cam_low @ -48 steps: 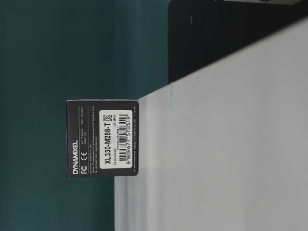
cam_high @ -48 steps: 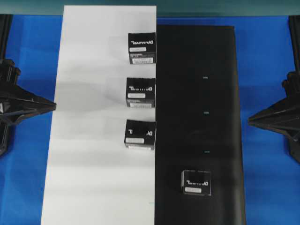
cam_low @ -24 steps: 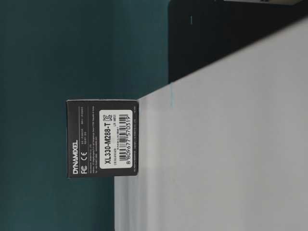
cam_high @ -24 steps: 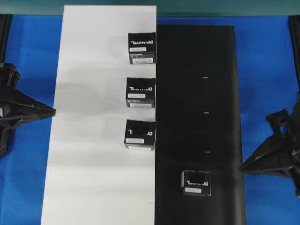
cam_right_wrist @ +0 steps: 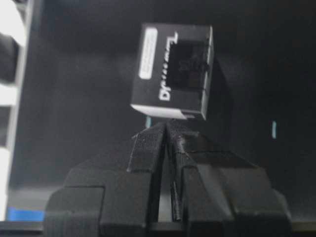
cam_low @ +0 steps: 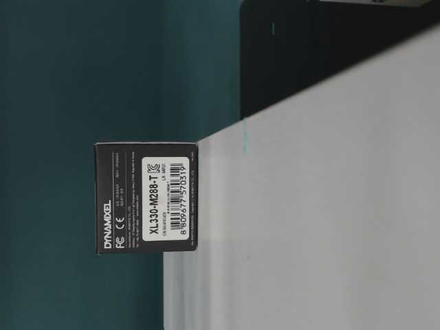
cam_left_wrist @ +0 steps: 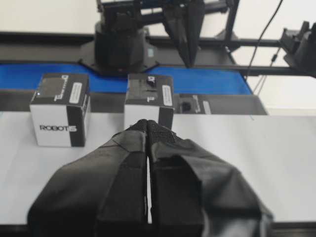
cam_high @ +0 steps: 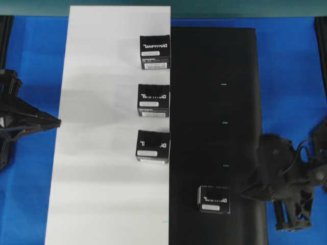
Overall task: Place the box from the black base onto the white base.
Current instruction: 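Move the right gripper toward the box on the black mat, then lower the right gripper over the box and close on it, then lift the box and carry it left onto the white mat, then set the box down below the other boxes and open the gripper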
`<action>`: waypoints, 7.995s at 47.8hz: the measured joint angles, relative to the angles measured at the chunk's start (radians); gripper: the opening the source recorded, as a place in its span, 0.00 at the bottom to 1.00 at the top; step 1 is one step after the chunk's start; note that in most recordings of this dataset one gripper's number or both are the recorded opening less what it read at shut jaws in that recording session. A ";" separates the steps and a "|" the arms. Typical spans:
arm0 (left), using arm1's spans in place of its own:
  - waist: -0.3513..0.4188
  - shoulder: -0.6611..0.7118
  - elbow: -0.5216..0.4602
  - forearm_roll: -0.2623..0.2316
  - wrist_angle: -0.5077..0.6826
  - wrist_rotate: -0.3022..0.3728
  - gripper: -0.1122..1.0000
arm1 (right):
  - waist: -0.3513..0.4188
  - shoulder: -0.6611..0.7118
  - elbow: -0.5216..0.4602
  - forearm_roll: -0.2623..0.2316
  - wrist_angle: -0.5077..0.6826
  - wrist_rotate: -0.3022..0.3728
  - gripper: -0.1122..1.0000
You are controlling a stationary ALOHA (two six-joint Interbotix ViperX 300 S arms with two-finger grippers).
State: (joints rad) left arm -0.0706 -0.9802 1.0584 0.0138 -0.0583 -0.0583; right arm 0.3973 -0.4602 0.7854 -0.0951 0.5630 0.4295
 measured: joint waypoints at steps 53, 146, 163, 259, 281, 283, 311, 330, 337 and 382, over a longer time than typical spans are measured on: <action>0.000 -0.006 0.000 -0.002 0.037 -0.029 0.08 | 0.083 0.206 -0.041 -0.058 0.054 0.252 1.00; 0.000 -0.020 0.000 -0.002 0.061 -0.074 0.08 | 0.029 0.299 -0.130 -0.256 -0.023 0.466 0.63; 0.000 -0.018 0.000 -0.002 0.071 -0.071 0.08 | 0.049 0.272 -0.354 -0.253 0.258 0.390 0.63; 0.000 -0.071 0.011 0.000 0.135 -0.074 0.08 | -0.005 0.629 -0.795 -0.222 0.334 0.187 0.63; 0.000 -0.077 0.011 -0.002 0.135 -0.074 0.08 | -0.005 0.630 -0.790 -0.222 0.330 0.187 0.75; 0.000 -0.075 0.011 -0.002 0.135 -0.074 0.08 | -0.005 0.630 -0.790 -0.222 0.330 0.187 0.84; 0.000 -0.077 0.011 -0.002 0.149 -0.074 0.08 | -0.008 0.623 -0.776 -0.233 0.302 0.196 0.99; -0.002 -0.080 0.011 -0.002 0.152 -0.074 0.08 | -0.031 0.597 -0.775 -0.239 0.311 0.201 0.99; 0.000 -0.080 0.011 -0.002 0.152 -0.072 0.08 | -0.031 0.575 -0.781 -0.239 0.311 0.202 0.99; -0.002 -0.081 0.011 -0.002 0.152 -0.075 0.08 | -0.044 0.069 -0.417 -0.273 0.124 0.198 0.99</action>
State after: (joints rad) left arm -0.0721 -1.0615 1.0692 0.0123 0.0936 -0.1335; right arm 0.3528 -0.3912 0.3682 -0.3682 0.6872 0.6274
